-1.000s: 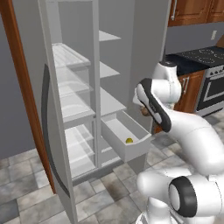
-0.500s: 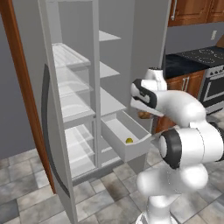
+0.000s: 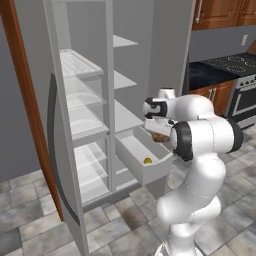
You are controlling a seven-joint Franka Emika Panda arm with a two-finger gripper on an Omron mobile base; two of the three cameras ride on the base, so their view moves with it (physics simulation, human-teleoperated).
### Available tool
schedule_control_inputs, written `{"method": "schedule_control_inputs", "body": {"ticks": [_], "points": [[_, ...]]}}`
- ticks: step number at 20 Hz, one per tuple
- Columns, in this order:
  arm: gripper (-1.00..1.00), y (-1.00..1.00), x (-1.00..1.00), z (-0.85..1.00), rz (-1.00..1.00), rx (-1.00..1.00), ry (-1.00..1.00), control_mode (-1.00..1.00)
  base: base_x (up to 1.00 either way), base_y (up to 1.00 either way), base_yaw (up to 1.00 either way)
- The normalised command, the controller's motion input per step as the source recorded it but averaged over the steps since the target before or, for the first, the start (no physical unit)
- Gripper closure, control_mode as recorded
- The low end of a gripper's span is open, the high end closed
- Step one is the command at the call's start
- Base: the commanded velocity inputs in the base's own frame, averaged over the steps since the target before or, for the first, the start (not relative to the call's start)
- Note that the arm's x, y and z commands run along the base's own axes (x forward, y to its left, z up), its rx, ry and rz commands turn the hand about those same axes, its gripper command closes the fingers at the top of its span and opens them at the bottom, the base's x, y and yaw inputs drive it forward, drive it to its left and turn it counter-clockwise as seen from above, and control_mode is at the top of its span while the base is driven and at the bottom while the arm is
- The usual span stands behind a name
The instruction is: Take the lemon and potato from the fridge shelf and place them in the freezer drawer to begin freezing them.
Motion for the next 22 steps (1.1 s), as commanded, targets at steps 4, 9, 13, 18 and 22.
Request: {"method": "schedule_control_inputs", "body": {"ticks": [4,9,13,18,22], "points": [[1.0,0.0,0.53,-0.64,-0.06,0.0,0.0,-1.0,0.0,0.0,0.0],[1.0,0.0,0.56,-0.52,-0.06,0.0,0.0,-1.0,0.0,0.0,0.0],[1.0,0.0,0.52,-0.67,-0.05,-0.02,0.0,-1.0,0.0,0.0,0.0],[1.0,0.0,0.62,-0.57,-0.05,-0.02,0.0,-1.0,0.0,0.0,0.0],[1.0,0.0,0.36,-0.57,-0.02,-0.03,0.0,-1.0,0.0,0.0,0.0]]}}
